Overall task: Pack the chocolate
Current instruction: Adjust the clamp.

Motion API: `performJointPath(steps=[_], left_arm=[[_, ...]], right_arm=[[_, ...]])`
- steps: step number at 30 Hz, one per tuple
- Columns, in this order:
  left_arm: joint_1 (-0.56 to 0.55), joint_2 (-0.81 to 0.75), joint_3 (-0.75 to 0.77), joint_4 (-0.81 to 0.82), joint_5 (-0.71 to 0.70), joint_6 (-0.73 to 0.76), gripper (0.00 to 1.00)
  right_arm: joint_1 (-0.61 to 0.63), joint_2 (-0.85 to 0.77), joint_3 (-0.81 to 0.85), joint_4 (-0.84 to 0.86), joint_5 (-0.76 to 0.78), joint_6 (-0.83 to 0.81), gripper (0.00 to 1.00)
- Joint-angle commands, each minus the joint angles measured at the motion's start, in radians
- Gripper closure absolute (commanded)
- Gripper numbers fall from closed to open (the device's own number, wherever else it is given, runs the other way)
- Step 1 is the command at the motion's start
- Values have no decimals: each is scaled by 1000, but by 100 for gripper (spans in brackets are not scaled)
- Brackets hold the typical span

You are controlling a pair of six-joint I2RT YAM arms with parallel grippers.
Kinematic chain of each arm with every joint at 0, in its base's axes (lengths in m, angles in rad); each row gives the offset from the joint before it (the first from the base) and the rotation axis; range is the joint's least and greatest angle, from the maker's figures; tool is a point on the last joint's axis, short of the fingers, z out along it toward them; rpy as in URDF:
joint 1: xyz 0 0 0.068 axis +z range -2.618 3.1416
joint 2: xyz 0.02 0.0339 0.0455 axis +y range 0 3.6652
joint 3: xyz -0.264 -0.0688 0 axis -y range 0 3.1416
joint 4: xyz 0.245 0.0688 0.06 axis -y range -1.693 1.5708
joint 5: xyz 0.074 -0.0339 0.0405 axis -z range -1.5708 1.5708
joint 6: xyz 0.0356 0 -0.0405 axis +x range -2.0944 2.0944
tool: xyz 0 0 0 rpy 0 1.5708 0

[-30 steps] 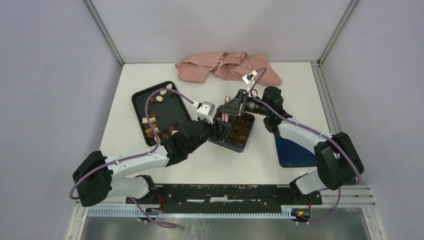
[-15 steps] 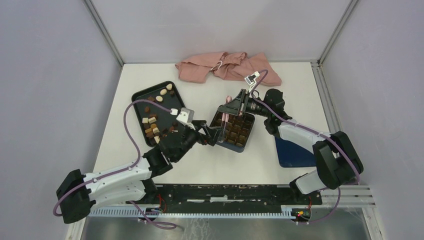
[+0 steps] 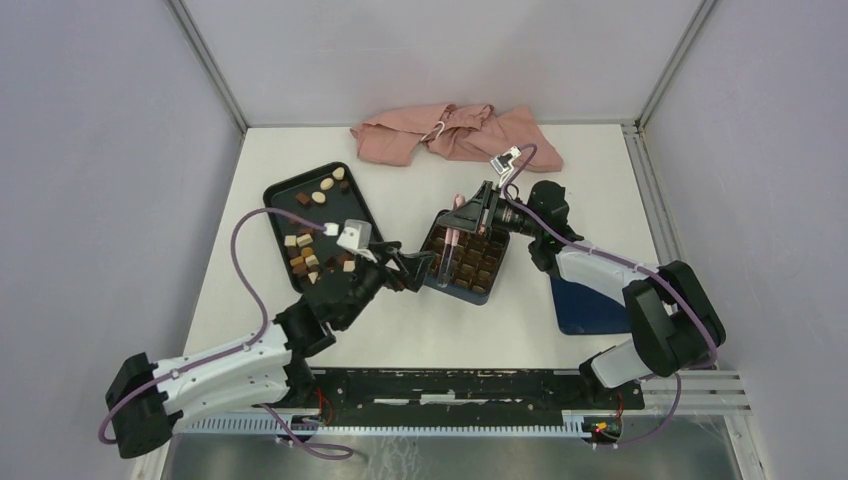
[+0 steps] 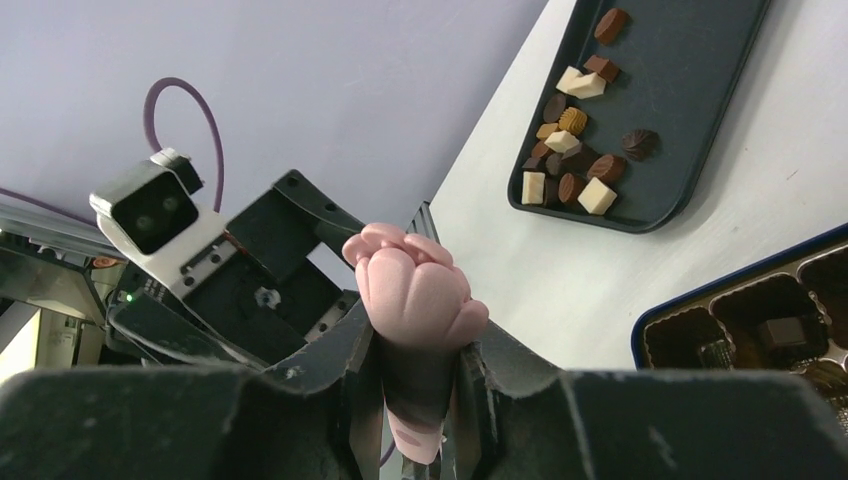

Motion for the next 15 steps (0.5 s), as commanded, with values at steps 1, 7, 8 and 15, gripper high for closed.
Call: performJointPath(steps=[1,7,8,15], left_arm=[[-8,141,75,16,48,-59,0],[-40,305,172,27,52,-35,0],[-45,325,178,30,49,-36,0],[-74,447,236,14,11,-44,12]], right_arm=[[-5,0,-8,48,27,23,95],[-10,7,-10,25,38,13,95],[-10,8,-10,24,38,12,95],[-12,16,-10,14,40,11,94]])
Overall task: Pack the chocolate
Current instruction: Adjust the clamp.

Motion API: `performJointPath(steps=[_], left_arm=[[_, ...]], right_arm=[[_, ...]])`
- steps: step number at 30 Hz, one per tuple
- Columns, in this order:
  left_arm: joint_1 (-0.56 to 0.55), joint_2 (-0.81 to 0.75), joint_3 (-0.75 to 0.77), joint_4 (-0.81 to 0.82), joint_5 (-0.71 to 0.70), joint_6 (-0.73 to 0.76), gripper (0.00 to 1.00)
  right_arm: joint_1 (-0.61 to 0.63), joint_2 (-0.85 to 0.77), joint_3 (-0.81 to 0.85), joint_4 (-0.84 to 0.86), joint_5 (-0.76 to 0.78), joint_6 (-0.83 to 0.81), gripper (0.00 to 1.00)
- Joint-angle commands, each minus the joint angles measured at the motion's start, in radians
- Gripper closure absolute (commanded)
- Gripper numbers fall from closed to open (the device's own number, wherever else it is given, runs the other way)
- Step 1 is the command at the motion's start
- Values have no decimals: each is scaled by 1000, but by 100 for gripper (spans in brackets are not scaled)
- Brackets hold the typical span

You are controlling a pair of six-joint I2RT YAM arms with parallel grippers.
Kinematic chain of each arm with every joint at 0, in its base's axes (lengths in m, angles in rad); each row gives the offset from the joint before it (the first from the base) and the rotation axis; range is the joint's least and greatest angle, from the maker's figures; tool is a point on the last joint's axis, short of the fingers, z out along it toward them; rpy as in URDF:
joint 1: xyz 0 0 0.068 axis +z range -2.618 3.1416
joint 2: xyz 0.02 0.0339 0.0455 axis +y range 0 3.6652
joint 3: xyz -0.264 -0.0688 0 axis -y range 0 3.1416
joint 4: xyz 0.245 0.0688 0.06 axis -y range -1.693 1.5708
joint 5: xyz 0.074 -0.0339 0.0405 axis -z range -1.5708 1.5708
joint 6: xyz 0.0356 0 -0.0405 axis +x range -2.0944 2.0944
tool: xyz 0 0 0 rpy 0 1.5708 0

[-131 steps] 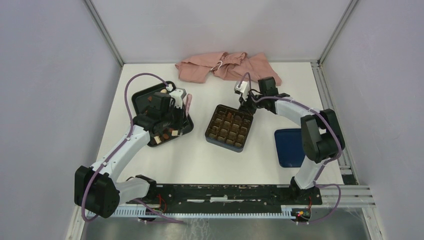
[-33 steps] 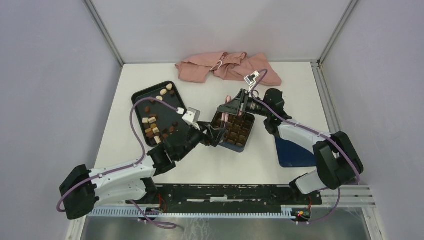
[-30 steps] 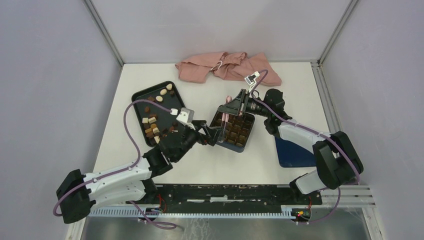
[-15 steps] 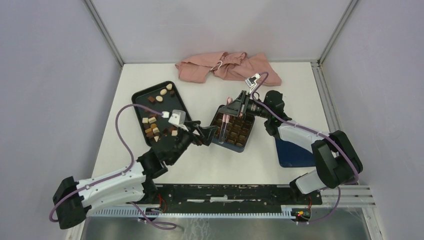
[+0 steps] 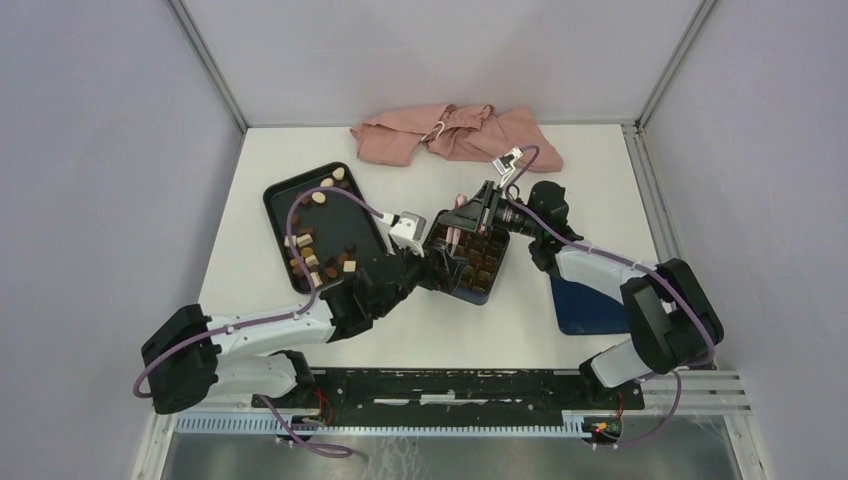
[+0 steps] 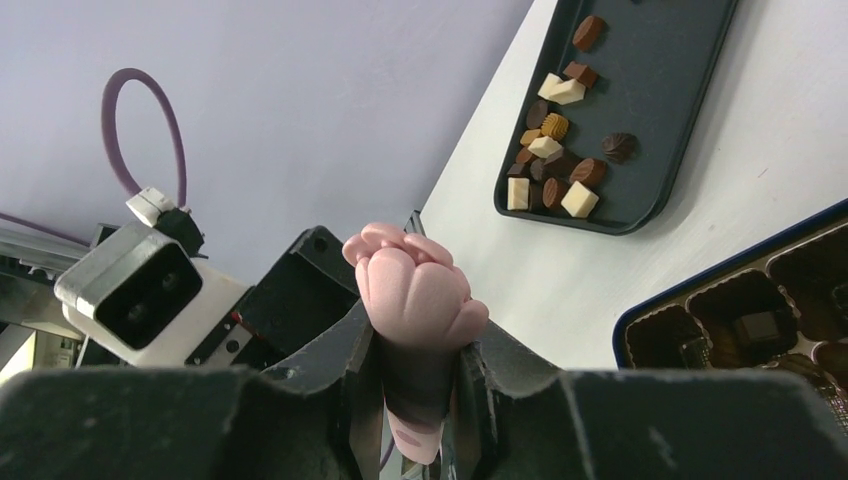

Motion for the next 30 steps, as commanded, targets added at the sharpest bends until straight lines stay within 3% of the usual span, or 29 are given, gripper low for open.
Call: performJointPath(steps=[1,6,16,25,30], left_arm=[[-21,67,70,-2,-63,-26,13],[-26,104,127,-74,-154,-6,29],[-28,190,224,-148,-182,18,51],[-28,162,163,-111,-113,6,43],[-28,157,133,-104,-101,-13,50]], right_arm=[[-3,6,1,11,18,8,94],[-3,11,1,-11,30,8,94],[-4,11,14,-118,73,-17,93],[-12,10,18,-134,81,-12,92],[-12,9,18,-134,82,-12,92]])
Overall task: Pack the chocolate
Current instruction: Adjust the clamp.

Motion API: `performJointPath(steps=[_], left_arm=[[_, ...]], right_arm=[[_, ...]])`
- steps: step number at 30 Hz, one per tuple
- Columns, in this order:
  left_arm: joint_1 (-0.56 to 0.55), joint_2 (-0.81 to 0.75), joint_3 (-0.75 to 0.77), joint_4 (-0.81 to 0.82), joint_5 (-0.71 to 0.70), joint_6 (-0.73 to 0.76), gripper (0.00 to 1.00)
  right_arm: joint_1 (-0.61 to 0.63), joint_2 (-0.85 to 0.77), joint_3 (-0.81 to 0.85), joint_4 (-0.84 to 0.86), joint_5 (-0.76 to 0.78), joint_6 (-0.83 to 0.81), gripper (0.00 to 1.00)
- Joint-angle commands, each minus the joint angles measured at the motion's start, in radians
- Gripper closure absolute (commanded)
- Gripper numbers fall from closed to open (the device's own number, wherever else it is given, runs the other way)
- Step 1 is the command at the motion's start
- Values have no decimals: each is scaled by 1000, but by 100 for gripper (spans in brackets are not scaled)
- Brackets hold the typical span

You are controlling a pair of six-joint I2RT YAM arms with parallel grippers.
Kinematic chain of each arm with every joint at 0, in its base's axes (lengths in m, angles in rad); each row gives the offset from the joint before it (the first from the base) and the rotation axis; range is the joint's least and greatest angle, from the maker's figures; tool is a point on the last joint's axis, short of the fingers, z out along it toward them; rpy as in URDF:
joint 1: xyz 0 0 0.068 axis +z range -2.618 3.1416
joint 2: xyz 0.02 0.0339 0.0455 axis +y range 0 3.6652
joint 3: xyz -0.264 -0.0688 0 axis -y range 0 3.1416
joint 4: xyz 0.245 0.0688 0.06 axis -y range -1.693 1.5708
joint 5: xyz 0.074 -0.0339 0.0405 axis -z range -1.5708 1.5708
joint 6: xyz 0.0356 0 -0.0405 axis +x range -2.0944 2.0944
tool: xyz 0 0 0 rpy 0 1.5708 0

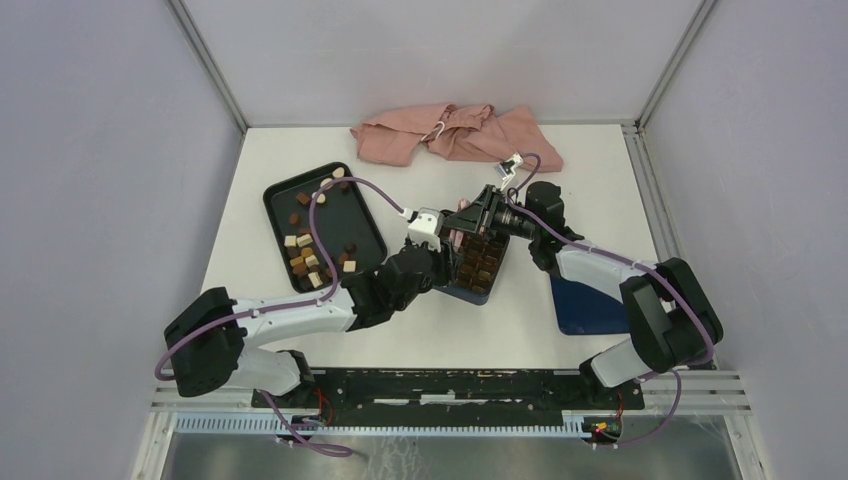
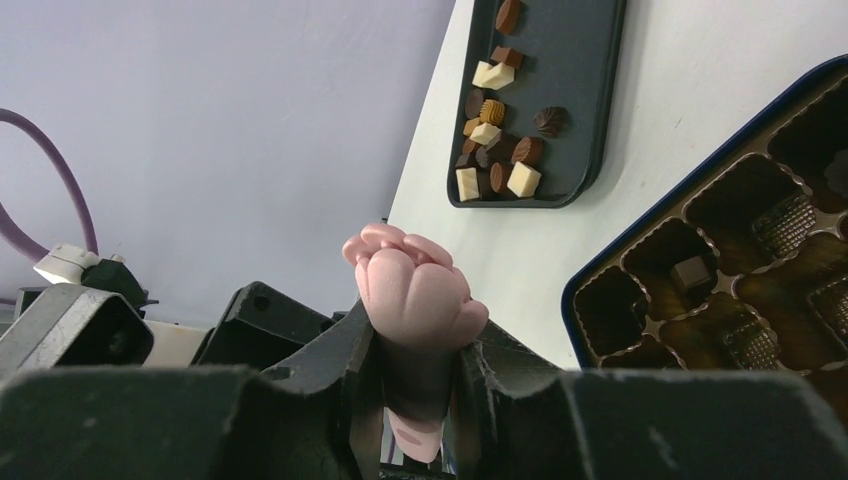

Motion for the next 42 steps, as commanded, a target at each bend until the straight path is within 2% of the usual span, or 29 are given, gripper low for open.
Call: performJointPath(steps=[1,11,24,37,42], left_arm=[[-7,-22,-18,42,7,-16,51],[-6,17,37,21,6,-18,55],[10,1,20,62,13,-60,52],[39,14,-3,113,90,-94,67],[43,15,-13,112,99,-100,65]], right_arm=[[-5,-1,18,21,16,4,92],[-4,-2,17,23,15,3,91],[-5,-2,15,35,10,11,90],[-4,-1,13,40,7,14,89],[-5,0,11,52,6,22,89]])
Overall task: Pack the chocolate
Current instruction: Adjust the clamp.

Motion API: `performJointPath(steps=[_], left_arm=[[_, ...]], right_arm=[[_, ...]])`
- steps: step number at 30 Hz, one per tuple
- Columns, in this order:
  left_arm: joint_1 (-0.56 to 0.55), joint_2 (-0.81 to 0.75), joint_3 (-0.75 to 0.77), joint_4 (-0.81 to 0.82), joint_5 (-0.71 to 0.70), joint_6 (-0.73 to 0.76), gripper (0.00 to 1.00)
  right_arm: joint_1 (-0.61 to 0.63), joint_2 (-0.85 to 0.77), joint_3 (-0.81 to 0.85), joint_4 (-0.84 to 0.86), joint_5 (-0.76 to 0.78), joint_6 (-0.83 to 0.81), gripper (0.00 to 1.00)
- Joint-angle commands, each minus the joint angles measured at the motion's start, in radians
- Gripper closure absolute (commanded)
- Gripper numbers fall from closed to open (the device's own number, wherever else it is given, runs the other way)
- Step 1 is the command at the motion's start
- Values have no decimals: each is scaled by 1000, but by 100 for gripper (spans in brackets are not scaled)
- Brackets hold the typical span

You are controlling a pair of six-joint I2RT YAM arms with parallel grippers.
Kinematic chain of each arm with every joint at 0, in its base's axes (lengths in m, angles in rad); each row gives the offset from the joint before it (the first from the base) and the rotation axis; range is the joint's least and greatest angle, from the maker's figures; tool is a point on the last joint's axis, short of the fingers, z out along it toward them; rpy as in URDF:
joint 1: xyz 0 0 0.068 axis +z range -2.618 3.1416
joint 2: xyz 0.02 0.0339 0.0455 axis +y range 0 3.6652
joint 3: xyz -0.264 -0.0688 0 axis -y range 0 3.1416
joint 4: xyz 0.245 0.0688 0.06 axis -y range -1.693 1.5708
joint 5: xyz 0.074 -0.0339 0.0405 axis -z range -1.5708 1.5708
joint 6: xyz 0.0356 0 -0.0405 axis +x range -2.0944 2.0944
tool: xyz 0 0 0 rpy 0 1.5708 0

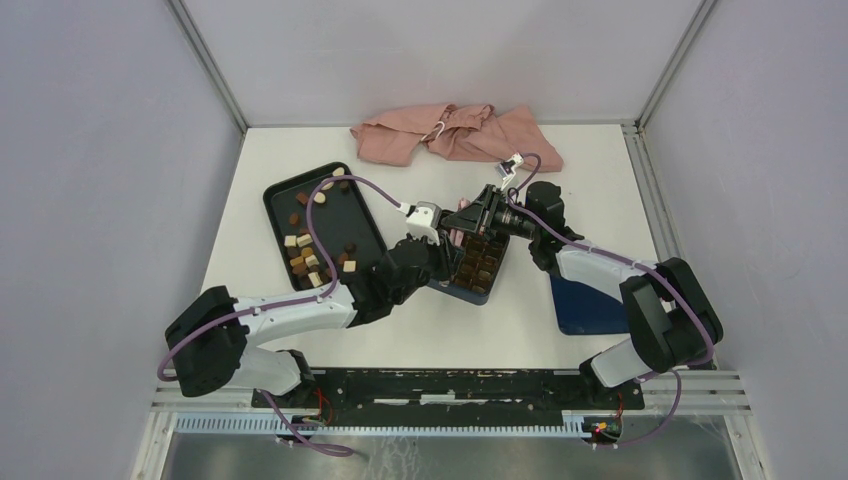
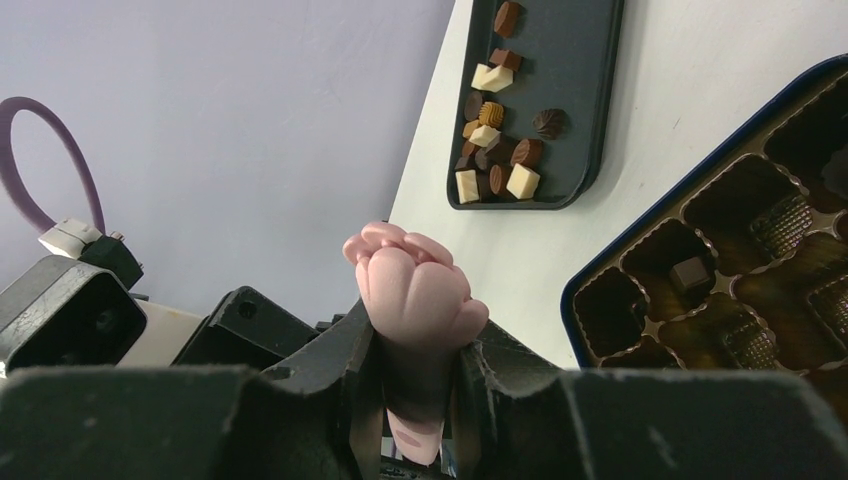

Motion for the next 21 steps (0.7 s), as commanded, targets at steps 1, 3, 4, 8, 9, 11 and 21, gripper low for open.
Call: performJointPath(steps=[1,3,4,8,9,11,21], left_arm=[[7,4,-12,57,8,-44,63],[7,4,-20,57,10,-47,60],[7,3,-23,58,12,-48,59],[7,-1,-37,59,16,-53,61],[7,-2,-40,58,15,-54,63],[7,-4,-42,57,12,-57,66],[9,8,-5,54,9,-41,72]], right_arm=[[-4,-1,11,55,-2,20,89],[-5,-1,9,57,-3,21,88],[-4,-1,9,58,-3,22,88],[-4,1,9,58,-3,21,88],[-3,2,10,57,-3,21,88],[-4,1,10,59,-3,21,88],[-4,3,9,60,-1,20,86]])
